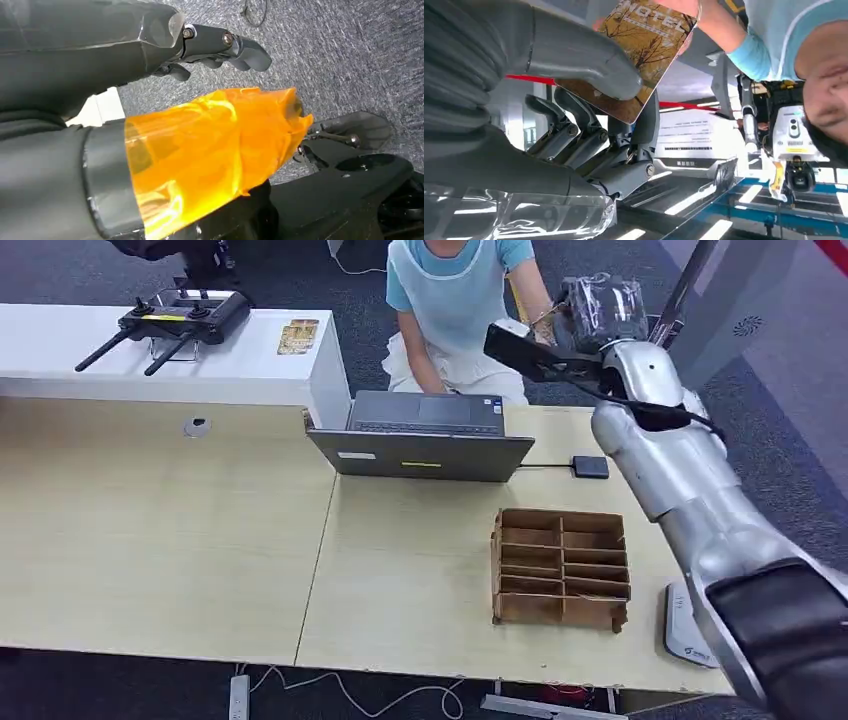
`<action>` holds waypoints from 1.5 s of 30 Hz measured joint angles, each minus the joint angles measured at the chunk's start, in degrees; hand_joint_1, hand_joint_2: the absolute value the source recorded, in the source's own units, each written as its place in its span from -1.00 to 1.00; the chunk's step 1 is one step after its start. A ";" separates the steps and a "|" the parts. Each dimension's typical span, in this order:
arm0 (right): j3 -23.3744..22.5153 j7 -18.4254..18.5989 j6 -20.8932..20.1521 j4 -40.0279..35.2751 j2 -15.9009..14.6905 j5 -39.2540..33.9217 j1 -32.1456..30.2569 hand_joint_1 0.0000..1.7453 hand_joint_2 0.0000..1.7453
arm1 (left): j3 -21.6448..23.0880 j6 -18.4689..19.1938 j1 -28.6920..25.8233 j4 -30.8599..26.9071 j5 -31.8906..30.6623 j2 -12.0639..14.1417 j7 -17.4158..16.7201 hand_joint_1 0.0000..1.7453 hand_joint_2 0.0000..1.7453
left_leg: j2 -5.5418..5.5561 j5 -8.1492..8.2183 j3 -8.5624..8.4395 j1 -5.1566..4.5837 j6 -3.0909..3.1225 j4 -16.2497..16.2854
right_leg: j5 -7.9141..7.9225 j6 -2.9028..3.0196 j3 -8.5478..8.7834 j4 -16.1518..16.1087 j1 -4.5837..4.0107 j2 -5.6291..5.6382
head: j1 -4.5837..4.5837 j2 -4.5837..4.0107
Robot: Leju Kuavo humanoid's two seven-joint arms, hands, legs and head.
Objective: Pass the card to the sensor for recognition and then transmit it.
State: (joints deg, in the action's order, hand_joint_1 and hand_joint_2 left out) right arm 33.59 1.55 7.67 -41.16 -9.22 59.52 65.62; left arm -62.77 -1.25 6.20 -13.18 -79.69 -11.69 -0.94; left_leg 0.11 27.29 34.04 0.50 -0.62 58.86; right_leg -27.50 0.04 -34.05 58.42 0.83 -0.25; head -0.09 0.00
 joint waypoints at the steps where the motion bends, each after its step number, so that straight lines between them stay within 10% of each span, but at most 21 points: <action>1: 0.11 0.09 0.07 0.37 0.17 0.00 0.04 1.00 1.00 | 0.07 0.02 0.00 0.00 0.00 0.02 0.00 -1.00 -1.00 | 0.00 0.00 0.00 0.00 0.00 0.00 | 0.00 0.00 0.00 0.00 0.00 0.00 | -0.02 0.00; 15: 1.01 1.16 3.52 7.33 1.47 4.04 1.14 1.00 1.00 | 0.59 -0.02 -0.05 0.00 0.00 0.02 -0.20 -1.00 -1.00 | -0.01 0.00 0.00 0.00 0.00 0.01 | 0.00 0.00 -0.01 -0.01 0.01 0.01 | -0.02 0.02; 16: 0.98 1.16 3.71 7.54 1.47 4.13 1.14 0.76 1.00 | 0.59 -0.02 -0.05 0.00 0.00 0.02 -0.17 -1.00 -1.00 | -0.01 0.00 0.00 0.00 0.00 0.01 | 0.00 0.00 -0.01 -0.01 0.00 0.01 | -0.02 0.02; 17: 0.98 1.16 3.74 7.72 1.47 4.17 1.13 -0.88 1.00 | 0.59 -0.02 -0.05 0.00 0.00 0.02 -0.18 -1.00 -1.00 | -0.01 0.00 0.00 0.00 0.00 0.01 | 0.00 0.00 -0.02 -0.01 0.00 0.01 | 0.00 0.02; 18: 0.98 1.16 3.76 7.91 1.47 4.35 1.13 -0.98 1.00 | 0.61 -0.02 -0.05 0.02 0.00 0.02 -0.17 -1.00 -1.00 | -0.01 0.00 0.00 0.00 0.00 0.01 | 0.00 0.00 -0.02 -0.01 0.00 0.01 | -0.02 0.02; 33: -5.64 -0.22 11.72 3.12 1.03 -0.97 -2.53 -1.00 1.00 | 0.81 -0.59 -0.41 0.02 0.39 0.00 -0.20 -1.00 -1.00 | -0.02 0.00 -0.01 0.00 0.00 0.02 | 0.00 0.00 -0.03 -0.02 0.00 0.03 | -0.02 0.00; 45: -18.38 -5.86 9.73 -12.89 0.98 -14.73 -10.13 -1.00 1.00 | 0.81 -0.98 -0.83 0.02 1.40 0.00 -0.20 -1.00 -1.00 | -0.01 0.01 0.00 -0.01 0.00 0.01 | 0.00 0.00 -0.03 -0.02 0.01 0.03 | -0.02 0.00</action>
State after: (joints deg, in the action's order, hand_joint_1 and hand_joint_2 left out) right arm 15.21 -4.31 17.40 -54.05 -8.24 44.78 55.49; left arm -61.96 -2.23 5.37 -13.16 -78.29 -11.69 -1.14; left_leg 0.10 27.30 34.04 0.50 -0.62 58.87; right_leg -27.50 0.04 -34.09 58.40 0.84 -0.23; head -0.11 0.00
